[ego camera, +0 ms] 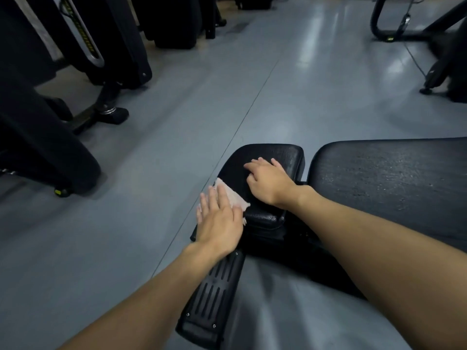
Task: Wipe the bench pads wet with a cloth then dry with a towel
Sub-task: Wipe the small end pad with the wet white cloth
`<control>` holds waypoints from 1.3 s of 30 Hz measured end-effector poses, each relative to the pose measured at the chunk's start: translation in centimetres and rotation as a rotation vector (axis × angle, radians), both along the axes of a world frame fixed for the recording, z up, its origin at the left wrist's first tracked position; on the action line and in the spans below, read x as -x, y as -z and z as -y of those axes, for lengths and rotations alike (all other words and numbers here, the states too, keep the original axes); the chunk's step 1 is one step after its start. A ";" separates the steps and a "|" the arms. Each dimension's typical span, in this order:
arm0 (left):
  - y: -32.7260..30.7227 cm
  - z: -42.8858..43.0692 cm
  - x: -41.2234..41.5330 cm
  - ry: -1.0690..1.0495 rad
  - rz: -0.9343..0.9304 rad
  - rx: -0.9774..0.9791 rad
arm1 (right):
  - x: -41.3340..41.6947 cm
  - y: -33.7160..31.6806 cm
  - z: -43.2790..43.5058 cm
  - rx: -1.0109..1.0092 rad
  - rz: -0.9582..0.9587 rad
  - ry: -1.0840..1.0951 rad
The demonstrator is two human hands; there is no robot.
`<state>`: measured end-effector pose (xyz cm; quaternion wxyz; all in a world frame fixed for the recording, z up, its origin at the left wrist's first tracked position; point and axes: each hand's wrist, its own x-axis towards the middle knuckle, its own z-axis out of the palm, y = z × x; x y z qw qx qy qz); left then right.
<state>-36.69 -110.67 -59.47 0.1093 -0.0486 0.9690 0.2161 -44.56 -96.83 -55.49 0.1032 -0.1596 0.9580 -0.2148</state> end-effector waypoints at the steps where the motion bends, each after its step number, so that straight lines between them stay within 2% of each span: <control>1: 0.1 -0.1 -0.3 0.052 -0.032 0.037 | -0.3 -0.1 -0.4 0.030 0.005 0.007; 5: -1.0 -2.0 1.7 0.271 -0.127 0.095 | -1.2 -0.6 -2.1 0.232 -0.032 0.156; 8: -1.6 -4.0 3.4 0.298 -0.124 0.093 | -1.8 -0.8 -2.7 0.371 -0.030 0.264; 12: -1.9 -3.0 0.8 0.424 -0.136 0.081 | -2.0 -0.6 -3.2 0.353 -0.009 0.225; 14: -3.0 -2.1 0.4 0.376 -0.083 -0.055 | -2.0 -0.5 -3.1 0.301 -0.004 0.167; 16: -3.7 -1.5 2.0 0.213 -0.094 -0.183 | -2.0 -0.6 -2.9 0.297 -0.005 0.156; 19: -3.5 -0.9 4.2 0.104 -0.094 -0.006 | -1.5 -0.5 -3.3 0.259 0.012 0.114; 21: -3.0 -0.3 5.0 0.043 -0.067 -0.029 | -1.1 -0.1 -3.4 0.187 0.048 0.064; 25: -3.1 0.8 6.3 0.084 -0.101 -0.170 | -0.3 0.4 -3.1 0.215 0.059 0.088; 28: -4.1 0.9 7.8 0.159 -0.114 -0.373 | -0.2 0.0 -3.2 0.403 0.081 0.200; 32: -8.9 0.2 10.0 0.244 -0.115 -0.508 | 0.1 -3.8 -3.4 0.760 0.132 0.449; 36: -18.9 -3.1 11.3 0.365 -0.002 -0.539 | -1.6 -12.6 -5.8 0.891 0.144 0.642; 39: -28.1 -7.6 11.1 0.496 0.036 -0.524 | -4.2 -21.3 -9.5 0.898 0.089 0.743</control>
